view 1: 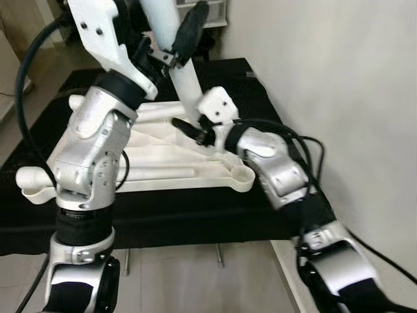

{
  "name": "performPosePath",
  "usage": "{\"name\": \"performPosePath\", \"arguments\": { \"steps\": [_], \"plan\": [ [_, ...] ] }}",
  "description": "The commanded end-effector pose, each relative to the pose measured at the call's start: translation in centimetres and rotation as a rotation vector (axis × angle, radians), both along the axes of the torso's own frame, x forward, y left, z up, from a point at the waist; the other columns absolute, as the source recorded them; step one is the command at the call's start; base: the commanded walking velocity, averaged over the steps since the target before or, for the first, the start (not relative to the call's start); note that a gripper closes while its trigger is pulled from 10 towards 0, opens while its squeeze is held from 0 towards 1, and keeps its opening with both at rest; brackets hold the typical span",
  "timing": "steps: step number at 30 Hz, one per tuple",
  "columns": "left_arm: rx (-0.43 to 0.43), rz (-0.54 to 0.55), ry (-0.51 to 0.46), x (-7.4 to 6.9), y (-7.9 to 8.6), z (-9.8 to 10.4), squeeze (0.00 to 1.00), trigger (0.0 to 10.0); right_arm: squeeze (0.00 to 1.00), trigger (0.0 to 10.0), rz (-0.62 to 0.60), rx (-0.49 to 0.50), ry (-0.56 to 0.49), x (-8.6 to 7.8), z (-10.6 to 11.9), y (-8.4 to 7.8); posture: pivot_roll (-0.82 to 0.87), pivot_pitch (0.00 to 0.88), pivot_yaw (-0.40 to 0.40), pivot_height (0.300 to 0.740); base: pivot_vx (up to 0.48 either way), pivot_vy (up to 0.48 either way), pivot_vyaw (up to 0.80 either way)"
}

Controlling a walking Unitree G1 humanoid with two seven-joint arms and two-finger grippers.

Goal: Building children table

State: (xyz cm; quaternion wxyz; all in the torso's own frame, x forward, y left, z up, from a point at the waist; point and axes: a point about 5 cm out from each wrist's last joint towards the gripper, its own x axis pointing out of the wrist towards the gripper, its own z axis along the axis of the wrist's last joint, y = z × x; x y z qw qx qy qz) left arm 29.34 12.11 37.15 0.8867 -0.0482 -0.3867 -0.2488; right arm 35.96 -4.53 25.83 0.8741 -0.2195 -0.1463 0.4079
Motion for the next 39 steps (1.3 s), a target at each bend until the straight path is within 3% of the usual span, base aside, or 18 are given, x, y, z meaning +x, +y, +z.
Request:
{"name": "performPosePath", "arguments": {
  "steps": [1,10,15,16,17,18,20,21,22,23,24,25,26,30,31,39],
  "plan": [
    [-0.017,0.036,0.027,0.6,0.6,0.0,0.00,0.0,0.00,10.0,0.121,-0.102,-0.107,-1.6,-0.3,2.3,-0.08,0.012,0.025,0.740,0.000,0.000,0.00],
    [0.015,-0.038,0.049,0.5,-0.3,-0.6,0.00,0.0,0.00,10.0,0.023,-0.080,-0.078,-0.6,-0.4,1.8,-0.07,0.012,0.019,0.740,0.000,0.000,0.00],
    [0.029,-0.090,0.049,0.3,-0.6,-0.7,0.00,0.0,0.00,10.0,0.056,-0.051,-0.025,-0.7,-0.5,1.8,-0.07,0.012,0.019,0.740,0.000,0.000,0.00],
    [0.058,-0.157,0.050,0.0,-0.8,-0.9,0.00,0.0,1.00,10.0,0.132,-0.022,0.057,-1.2,-0.7,2.0,-0.06,0.011,0.017,0.740,0.000,0.000,0.00],
    [0.108,-0.263,0.052,-0.6,-1.1,-1.2,0.00,0.0,1.00,10.0,0.208,-0.004,0.085,-1.7,-0.7,2.2,-0.06,0.010,0.015,0.740,0.000,0.000,0.00],
    [0.108,-0.263,0.052,-0.6,-1.1,-1.2,0.00,0.0,1.00,10.0,0.208,-0.004,0.085,-1.7,-0.7,2.2,-0.06,0.010,0.015,0.740,0.000,0.000,0.00],
    [0.204,-0.418,0.041,-1.5,-1.4,-2.0,0.00,0.0,1.00,10.0,0.312,0.003,0.113,-2.4,-0.6,2.4,-0.06,0.009,0.014,0.740,0.000,0.000,0.00],
    [0.204,-0.418,0.041,-1.5,-1.4,-2.0,0.00,0.0,1.00,10.0,0.312,0.003,0.113,-2.4,-0.6,2.4,-0.06,0.009,0.014,0.740,0.000,0.000,0.00],
    [0.237,-0.504,0.055,-1.8,-1.2,-2.5,0.00,0.0,1.00,10.0,0.371,-0.034,0.139,-2.8,-0.9,2.4,-0.06,0.005,0.011,0.740,0.000,0.000,0.00],
    [0.316,-0.605,0.071,-2.3,-1.0,-3.2,0.00,0.0,0.55,10.0,0.432,-0.115,0.170,-3.2,-1.4,2.3,-0.07,0.000,0.015,0.740,0.000,0.000,0.00],
    [0.316,-0.605,0.071,-2.3,-1.0,-3.2,0.00,0.0,0.55,10.0,0.432,-0.115,0.170,-3.2,-1.4,2.3,-0.07,0.000,0.015,0.740,0.000,0.000,0.00],
    [0.384,-0.682,0.090,-2.7,-0.9,-3.7,0.00,0.0,0.00,10.0,0.470,-0.166,0.219,-3.4,-1.9,2.3,-0.07,0.000,0.016,0.740,0.000,0.000,0.00],
    [0.451,-0.741,0.110,-2.9,-0.9,-4.2,0.00,0.0,0.00,10.0,0.492,-0.192,0.249,-3.5,-2.1,2.3,-0.08,0.002,0.016,0.740,0.000,0.000,0.00],
    [0.529,-0.802,0.116,-3.1,-1.0,-4.5,0.00,0.0,0.00,10.0,0.526,-0.186,0.333,-3.8,-2.4,2.5,-0.09,0.004,0.008,0.740,0.000,0.000,0.00],
    [0.542,-0.836,0.095,-3.1,-1.4,-4.1,0.00,0.0,0.00,0.0,0.550,-0.173,0.396,-4.3,-2.9,2.9,-0.09,0.004,0.008,0.740,0.000,0.000,0.00],
    [0.545,-0.882,0.044,-3.3,-2.1,-3.2,0.00,0.0,0.00,0.0,0.495,-0.137,0.501,-4.3,-4.0,3.1,-0.09,0.005,0.004,0.740,0.000,0.000,0.00]
  ]
}}
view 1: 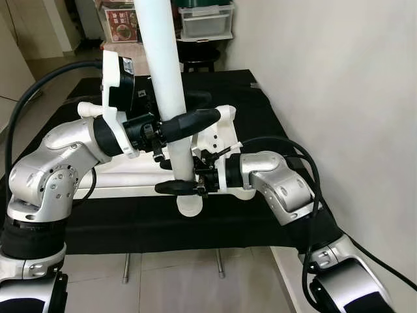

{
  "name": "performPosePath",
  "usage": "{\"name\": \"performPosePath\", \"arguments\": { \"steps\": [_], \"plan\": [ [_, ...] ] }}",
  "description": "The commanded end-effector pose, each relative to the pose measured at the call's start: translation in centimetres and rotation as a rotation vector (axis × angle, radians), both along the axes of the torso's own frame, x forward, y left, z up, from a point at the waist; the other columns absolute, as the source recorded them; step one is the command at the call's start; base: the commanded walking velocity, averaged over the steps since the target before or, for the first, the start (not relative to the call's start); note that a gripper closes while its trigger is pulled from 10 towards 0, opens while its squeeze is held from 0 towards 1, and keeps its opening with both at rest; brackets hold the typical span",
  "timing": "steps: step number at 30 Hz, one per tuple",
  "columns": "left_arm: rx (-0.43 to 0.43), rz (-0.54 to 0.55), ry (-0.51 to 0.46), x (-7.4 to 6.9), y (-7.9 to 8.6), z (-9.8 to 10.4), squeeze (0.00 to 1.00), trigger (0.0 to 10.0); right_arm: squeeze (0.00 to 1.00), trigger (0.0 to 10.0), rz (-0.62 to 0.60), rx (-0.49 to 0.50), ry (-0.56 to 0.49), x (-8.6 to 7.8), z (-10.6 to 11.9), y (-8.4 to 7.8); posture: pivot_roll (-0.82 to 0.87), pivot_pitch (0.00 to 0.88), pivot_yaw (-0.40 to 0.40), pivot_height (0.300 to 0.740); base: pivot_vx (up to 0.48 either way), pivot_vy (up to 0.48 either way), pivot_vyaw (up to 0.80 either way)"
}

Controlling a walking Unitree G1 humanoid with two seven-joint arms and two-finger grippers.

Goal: Building children table

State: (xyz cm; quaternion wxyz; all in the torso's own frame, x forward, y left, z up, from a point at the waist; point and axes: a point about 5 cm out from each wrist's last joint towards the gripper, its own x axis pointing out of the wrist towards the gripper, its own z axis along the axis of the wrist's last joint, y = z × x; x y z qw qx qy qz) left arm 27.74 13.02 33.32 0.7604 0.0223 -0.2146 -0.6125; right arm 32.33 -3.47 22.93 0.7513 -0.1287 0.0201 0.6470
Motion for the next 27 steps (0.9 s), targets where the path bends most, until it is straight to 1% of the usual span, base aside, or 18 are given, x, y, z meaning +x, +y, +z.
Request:
{"name": "performPosePath", "arguments": {
  "steps": [1,7,10,11,12,13,14,15,16,17,19,20,21,22,23,24,25,27],
  "plan": [
    [0.007,-0.218,-0.060,-1.7,-3.1,0.8,0.00,0.0,0.00,0.0,0.013,-0.038,0.069,-0.7,-1.3,2.1,-0.09,0.009,0.007,0.740,0.000,0.000,0.00],
    [-0.003,-0.224,-0.070,-1.7,-3.0,1.1,0.00,0.0,0.00,0.0,0.001,-0.017,0.098,-0.8,-1.4,2.1,-0.10,0.006,0.008,0.740,0.000,0.000,0.00],
    [-0.015,-0.204,-0.084,-1.6,-2.9,1.2,0.00,0.0,0.00,0.0,-0.026,0.006,0.109,-0.6,-1.4,1.9,-0.10,0.003,0.010,0.740,0.000,0.000,0.00],
    [-0.059,-0.142,-0.072,-1.1,-2.7,1.5,0.00,6.9,0.00,0.0,-0.062,0.027,0.102,-0.1,-1.1,1.7,-0.10,0.005,0.011,0.740,0.000,0.000,0.00],
    [-0.059,-0.142,-0.072,-1.1,-2.7,1.5,0.00,6.9,0.00,0.0,-0.062,0.027,0.102,-0.1,-1.1,1.7,-0.10,0.005,0.011,0.740,0.000,0.000,0.00],
    [-0.122,-0.056,-0.065,-0.3,-2.2,1.9,1.00,10.0,0.00,0.0,-0.112,0.054,0.078,0.6,-0.7,1.3,-0.10,0.008,0.012,0.740,0.000,0.000,0.00],
    [-0.122,-0.056,-0.065,-0.3,-2.2,1.9,1.00,10.0,0.00,0.0,-0.112,0.054,0.078,0.6,-0.7,1.3,-0.10,0.008,0.012,0.740,0.000,0.000,0.00],
    [-0.200,0.075,-0.058,0.7,-1.0,2.5,1.00,10.0,0.00,0.0,-0.200,0.088,0.047,1.7,0.1,0.6,-0.10,0.013,0.013,0.740,0.000,0.000,0.00],
    [-0.251,0.162,-0.053,1.3,-0.1,2.8,1.00,10.0,0.00,0.0,-0.259,0.112,0.028,2.4,0.6,0.1,-0.10,0.013,0.013,0.740,0.000,0.000,0.00],
    [-0.251,0.162,-0.053,1.3,-0.1,2.8,1.00,10.0,0.00,0.0,-0.259,0.112,0.028,2.4,0.6,0.1,-0.10,0.013,0.013,0.740,0.000,0.000,0.00],
    [-0.378,0.350,-0.057,2.0,2.7,3.7,1.00,10.0,0.00,0.0,-0.428,0.171,-0.021,4.1,2.0,-1.4,-0.09,0.034,0.014,0.740,0.000,0.000,0.00],
    [-0.439,0.425,-0.058,1.9,4.3,4.1,1.00,10.0,0.00,0.0,-0.510,0.195,-0.046,4.9,2.6,-2.3,-0.09,0.041,0.012,0.740,0.000,0.000,0.00],
    [-0.439,0.425,-0.058,1.9,4.3,4.1,1.00,10.0,0.00,0.0,-0.510,0.195,-0.046,4.9,2.6,-2.3,-0.09,0.041,0.012,0.740,0.000,0.000,0.00],
    [-0.525,0.535,-0.064,1.4,6.5,4.6,1.00,10.0,0.00,0.0,-0.637,0.221,-0.096,5.8,3.6,-3.8,-0.09,0.069,0.009,0.740,0.000,0.000,0.00],
    [-0.550,0.571,-0.068,1.1,7.2,4.8,1.00,10.0,0.00,0.0,-0.684,0.222,-0.120,6.2,3.9,-4.4,-0.09,0.069,0.009,0.740,0.000,0.000,0.00],
    [-0.550,0.571,-0.068,1.1,7.2,4.8,1.00,10.0,0.00,0.0,-0.684,0.222,-0.120,6.2,3.9,-4.4,-0.09,0.069,0.009,0.740,0.000,0.000,0.00],
    [-0.572,0.649,-0.077,0.4,8.3,4.7,1.00,10.0,0.00,0.0,-0.788,0.236,-0.165,6.8,4.5,-5.7,-0.08,0.100,0.008,0.740,0.000,0.000,0.00],
    [-0.550,0.692,-0.071,0.1,8.6,4.1,1.00,10.0,0.00,0.0,-0.858,0.254,-0.182,7.1,4.9,-6.6,-0.08,0.119,0.003,0.740,0.000,0.000,0.00]
  ]
}}
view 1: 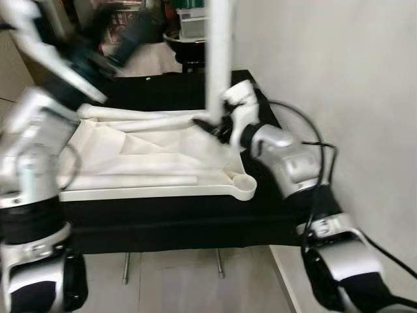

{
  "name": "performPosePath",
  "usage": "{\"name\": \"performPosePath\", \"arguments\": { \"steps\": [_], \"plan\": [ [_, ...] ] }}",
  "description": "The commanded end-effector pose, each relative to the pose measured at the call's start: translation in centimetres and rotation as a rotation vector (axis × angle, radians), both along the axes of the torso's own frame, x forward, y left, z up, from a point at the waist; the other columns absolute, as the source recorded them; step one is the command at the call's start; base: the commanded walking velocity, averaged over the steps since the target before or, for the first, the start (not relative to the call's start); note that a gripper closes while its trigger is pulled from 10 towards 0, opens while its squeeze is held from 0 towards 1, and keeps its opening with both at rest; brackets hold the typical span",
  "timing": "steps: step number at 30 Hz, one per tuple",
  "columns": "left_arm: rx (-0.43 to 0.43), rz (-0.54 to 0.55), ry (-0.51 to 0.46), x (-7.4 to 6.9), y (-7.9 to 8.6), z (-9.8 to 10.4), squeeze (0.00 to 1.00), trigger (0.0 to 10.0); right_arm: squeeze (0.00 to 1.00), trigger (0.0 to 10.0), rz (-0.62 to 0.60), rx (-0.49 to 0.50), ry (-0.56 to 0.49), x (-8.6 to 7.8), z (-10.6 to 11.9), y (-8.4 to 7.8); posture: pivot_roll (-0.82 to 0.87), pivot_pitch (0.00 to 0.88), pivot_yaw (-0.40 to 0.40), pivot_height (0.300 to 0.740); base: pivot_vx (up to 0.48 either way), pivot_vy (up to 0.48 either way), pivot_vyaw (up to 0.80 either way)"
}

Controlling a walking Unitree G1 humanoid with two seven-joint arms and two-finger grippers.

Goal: Building children table

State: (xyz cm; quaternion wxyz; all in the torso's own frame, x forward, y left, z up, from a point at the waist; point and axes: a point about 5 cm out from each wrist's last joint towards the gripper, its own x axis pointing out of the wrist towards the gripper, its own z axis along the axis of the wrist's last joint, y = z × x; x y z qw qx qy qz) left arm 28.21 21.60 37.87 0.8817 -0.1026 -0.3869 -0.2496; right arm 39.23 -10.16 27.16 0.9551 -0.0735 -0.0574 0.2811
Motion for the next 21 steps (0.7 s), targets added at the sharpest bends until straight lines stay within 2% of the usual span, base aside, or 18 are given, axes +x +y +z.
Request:
{"name": "performPosePath", "arguments": {
  "steps": [1,3,4,5,6,7,8,9,10,11,12,14,15,16,18,19,20,21],
  "plan": [
    [0.024,0.028,0.022,-0.4,0.0,-0.4,1.00,10.0,0.00,0.0,-0.039,0.016,-0.034,0.2,0.7,0.1,-0.08,0.119,0.003,0.740,0.000,0.000,0.00],
    [0.038,0.059,0.058,-0.5,0.2,-1.4,1.00,10.0,0.00,0.0,-0.107,0.039,-0.043,0.5,0.9,-0.9,-0.08,0.124,0.002,0.740,0.000,0.000,0.00],
    [0.038,0.079,0.103,-0.5,0.4,-2.5,1.00,10.0,0.00,0.0,-0.127,0.056,-0.049,0.7,1.2,-1.3,-0.07,0.159,0.002,0.740,0.000,0.000,0.00],
    [0.049,0.106,0.194,-0.5,0.3,-4.7,1.00,10.0,0.00,0.0,-0.105,0.098,-0.051,0.7,1.7,-1.7,-0.07,0.195,0.009,0.740,0.000,0.000,0.00],
    [0.078,0.114,0.251,-0.6,-0.1,-6.2,1.00,10.0,0.00,0.0,-0.061,0.130,-0.049,0.6,1.9,-1.6,-0.07,0.195,0.009,0.740,0.000,0.000,0.00],
    [0.078,0.114,0.251,-0.6,-0.1,-6.2,1.00,10.0,0.00,0.0,-0.061,0.130,-0.049,0.6,1.9,-1.6,-0.07,0.195,0.009,0.740,0.000,0.000,0.00],
    [0.097,0.117,0.285,-0.7,-0.3,-7.1,1.00,10.0,0.00,0.0,-0.031,0.152,-0.048,0.5,2.0,-1.6,-0.07,0.195,0.009,0.740,0.000,0.000,0.00],
    [0.164,0.099,0.374,-1.2,-1.6,-9.9,0.00,10.0,0.00,0.5,0.083,0.153,-0.060,-0.1,2.1,-1.3,-0.07,0.246,0.016,0.740,0.000,0.000,0.00],
    [0.205,0.080,0.429,-1.8,-2.5,-11.6,0.00,10.0,0.00,0.5,0.161,0.147,-0.070,-0.6,2.1,-1.2,-0.07,0.253,0.018,0.740,0.000,0.000,0.00],
    [0.205,0.080,0.429,-1.8,-2.5,-11.6,0.00,10.0,0.00,0.5,0.161,0.147,-0.070,-0.6,2.1,-1.2,-0.07,0.253,0.018,0.740,0.000,0.000,0.00],
    [0.265,0.012,0.528,-3.3,-4.5,-14.6,0.00,10.0,0.00,9.7,0.331,0.107,-0.058,-1.9,1.4,-1.0,-0.07,0.272,0.020,0.740,0.000,0.000,0.00],
    [0.271,-0.001,0.543,-3.6,-4.8,-15.0,0.00,10.0,0.00,10.0,0.357,0.099,-0.052,-2.1,1.3,-1.0,-0.07,0.272,0.020,0.740,0.000,0.000,0.00],
    [0.263,-0.025,0.602,-4.3,-5.7,-16.4,0.00,10.0,0.00,10.0,0.437,0.082,-0.036,-2.8,0.8,-1.0,-0.07,0.305,0.028,0.740,0.000,0.000,0.00],
    [0.263,-0.025,0.602,-4.3,-5.7,-16.4,0.00,10.0,0.00,10.0,0.437,0.082,-0.036,-2.8,0.8,-1.0,-0.07,0.305,0.028,0.740,0.000,0.000,0.00],
    [0.359,-0.016,0.710,-5.8,-7.2,-19.4,0.00,10.0,0.00,10.0,0.583,0.013,-0.017,-4.0,0.0,-0.9,-0.07,0.326,0.036,0.740,0.000,0.000,0.00],
    [0.437,-0.005,0.732,-6.6,-7.7,-20.5,0.00,10.0,0.00,10.0,0.628,-0.023,-0.014,-4.3,-0.4,-0.9,-0.07,0.332,0.035,0.740,0.000,0.000,0.00],
    [0.437,-0.005,0.732,-6.6,-7.7,-20.5,0.00,10.0,0.00,10.0,0.628,-0.023,-0.014,-4.3,-0.4,-0.9,-0.07,0.332,0.035,0.740,0.000,0.000,0.00],
    [0.481,0.021,0.744,-7.2,-7.9,-21.3,0.00,10.0,0.00,10.0,0.645,-0.054,-0.001,-4.3,-0.6,-0.9,-0.06,0.343,0.033,0.740,0.000,0.000,0.00]
  ]
}}
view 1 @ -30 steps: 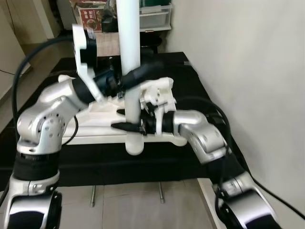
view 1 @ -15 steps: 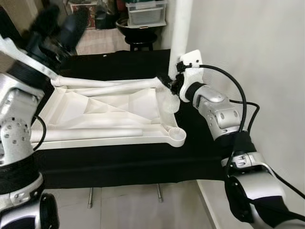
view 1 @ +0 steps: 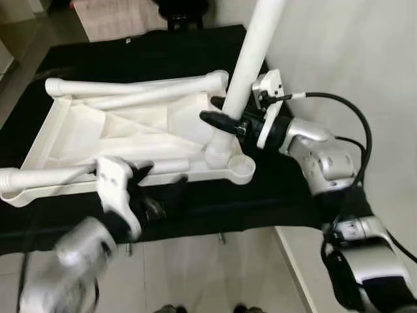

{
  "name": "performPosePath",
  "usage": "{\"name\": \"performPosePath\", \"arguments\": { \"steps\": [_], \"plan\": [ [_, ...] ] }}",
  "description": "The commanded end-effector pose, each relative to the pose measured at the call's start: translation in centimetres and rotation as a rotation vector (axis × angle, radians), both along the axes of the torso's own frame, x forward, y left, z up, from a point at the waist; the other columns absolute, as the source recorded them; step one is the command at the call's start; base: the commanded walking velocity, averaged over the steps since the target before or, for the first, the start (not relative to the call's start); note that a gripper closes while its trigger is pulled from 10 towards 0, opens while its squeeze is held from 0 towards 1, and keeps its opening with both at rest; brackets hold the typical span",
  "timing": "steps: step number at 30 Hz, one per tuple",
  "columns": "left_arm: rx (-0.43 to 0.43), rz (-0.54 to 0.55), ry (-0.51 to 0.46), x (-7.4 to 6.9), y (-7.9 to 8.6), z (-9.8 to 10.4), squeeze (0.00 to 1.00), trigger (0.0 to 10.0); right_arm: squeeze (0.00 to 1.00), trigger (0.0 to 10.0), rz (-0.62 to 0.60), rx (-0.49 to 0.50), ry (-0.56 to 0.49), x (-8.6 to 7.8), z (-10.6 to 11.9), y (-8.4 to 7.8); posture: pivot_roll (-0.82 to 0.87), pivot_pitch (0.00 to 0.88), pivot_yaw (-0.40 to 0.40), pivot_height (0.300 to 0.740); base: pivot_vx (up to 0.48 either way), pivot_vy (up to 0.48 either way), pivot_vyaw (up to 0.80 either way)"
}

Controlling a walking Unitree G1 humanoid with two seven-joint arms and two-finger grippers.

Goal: Building children table

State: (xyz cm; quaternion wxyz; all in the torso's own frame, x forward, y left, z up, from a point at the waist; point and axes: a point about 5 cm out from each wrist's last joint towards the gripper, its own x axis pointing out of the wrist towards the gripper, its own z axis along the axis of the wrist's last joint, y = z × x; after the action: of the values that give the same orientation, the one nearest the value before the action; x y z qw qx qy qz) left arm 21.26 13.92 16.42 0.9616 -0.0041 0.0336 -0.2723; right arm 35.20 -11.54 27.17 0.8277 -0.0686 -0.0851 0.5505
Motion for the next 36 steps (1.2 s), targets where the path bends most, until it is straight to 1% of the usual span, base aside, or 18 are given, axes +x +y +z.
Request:
{"name": "performPosePath", "arguments": {
  "steps": [1,2,5,6,7,9,11,13,14,17,19,20,23,25,27,29,33,36],
  "plan": [
    [0.063,0.067,-0.034,-0.9,-0.1,-0.2,0.00,10.0,0.00,10.0,0.076,-0.073,0.023,-0.3,-0.9,0.5,-0.06,0.354,0.034,0.740,0.000,0.000,0.00],
    [0.046,0.115,-0.036,-1.0,0.1,-0.1,0.00,10.0,0.00,10.0,0.100,-0.084,0.026,-0.4,-1.0,0.6,-0.06,0.356,0.035,0.740,0.000,0.000,0.00],
    [0.036,0.144,-0.037,-1.1,0.2,0.0,0.00,10.0,0.00,10.0,0.117,-0.090,0.027,-0.5,-1.0,0.6,-0.06,0.358,0.035,0.740,0.000,0.000,0.00],
    [0.087,0.147,-0.065,-2.0,0.1,0.1,0.00,10.0,0.00,10.0,0.173,-0.084,0.023,-0.6,-0.4,0.4,-0.05,0.371,0.038,0.740,0.000,0.000,0.00],
    [0.106,0.141,-0.074,-2.4,0.0,0.1,0.00,10.0,0.00,10.0,0.186,-0.076,0.023,-0.5,0.0,0.2,-0.05,0.373,0.038,0.740,0.000,0.000,0.00],
    [0.106,0.141,-0.074,-2.4,0.0,0.1,0.00,10.0,0.00,10.0,0.186,-0.076,0.023,-0.5,0.0,0.2,-0.05,0.373,0.038,0.740,0.000,0.000,0.00],
    [0.118,0.143,-0.080,-2.9,-0.2,0.1,0.00,10.0,0.00,10.0,0.193,-0.066,0.027,-0.4,0.4,-0.1,-0.05,0.377,0.039,0.740,0.000,0.000,0.00],
    [0.132,0.153,-0.101,-3.4,-0.5,0.3,0.00,10.0,0.00,10.0,0.178,-0.038,0.048,0.0,1.0,-1.0,-0.05,0.388,0.037,0.740,0.000,0.000,0.00],
    [0.132,0.153,-0.101,-3.4,-0.5,0.3,0.00,10.0,0.00,10.0,0.178,-0.038,0.048,0.0,1.0,-1.0,-0.05,0.388,0.037,0.740,0.000,0.000,0.00],
    [0.148,0.171,-0.154,-3.9,-0.8,0.3,0.00,10.0,0.00,10.0,0.150,0.039,0.086,0.7,2.2,-1.9,-0.05,0.395,0.034,0.740,0.000,0.000,0.00],
    [0.148,0.176,-0.163,-4.0,-0.9,0.3,0.00,10.0,0.00,10.0,0.150,0.064,0.095,0.8,2.5,-2.1,-0.05,0.395,0.034,0.740,0.000,0.000,0.00],
    [0.140,0.172,-0.169,-4.1,-1.0,0.3,0.00,10.0,0.00,10.0,0.151,0.101,0.108,1.0,3.0,-2.2,-0.05,0.397,0.033,0.740,0.000,0.000,0.00],
    [0.136,0.170,-0.173,-4.2,-1.0,0.4,0.00,10.0,0.00,10.0,0.156,0.124,0.117,1.1,3.2,-2.4,-0.05,0.397,0.033,0.740,0.000,0.000,0.00],
    [0.129,0.156,-0.182,-4.1,-1.1,0.4,0.00,10.0,0.00,10.0,0.213,0.161,0.135,0.8,3.8,-2.7,-0.05,0.397,0.032,0.740,0.000,0.000,0.00],
    [0.129,0.156,-0.182,-4.1,-1.1,0.4,0.00,10.0,0.00,10.0,0.213,0.161,0.135,0.8,3.8,-2.7,-0.05,0.397,0.032,0.740,0.000,0.000,0.00],
    [0.123,0.144,-0.186,-4.1,-1.2,0.4,0.00,10.0,0.00,10.0,0.299,0.109,0.134,0.1,3.8,-2.9,-0.05,0.395,0.034,0.740,0.000,0.000,0.00],
    [0.118,0.144,-0.191,-4.1,-1.2,0.3,0.00,10.0,0.00,10.0,0.355,0.062,0.140,-0.4,3.4,-2.8,-0.06,0.392,0.034,0.740,0.000,0.000,0.00],
    [0.116,0.144,-0.201,-4.1,-1.3,0.3,0.00,10.0,0.00,10.0,0.340,0.022,0.133,-0.3,3.2,-2.6,-0.06,0.384,0.030,0.740,0.000,0.000,0.00]
  ]
}}
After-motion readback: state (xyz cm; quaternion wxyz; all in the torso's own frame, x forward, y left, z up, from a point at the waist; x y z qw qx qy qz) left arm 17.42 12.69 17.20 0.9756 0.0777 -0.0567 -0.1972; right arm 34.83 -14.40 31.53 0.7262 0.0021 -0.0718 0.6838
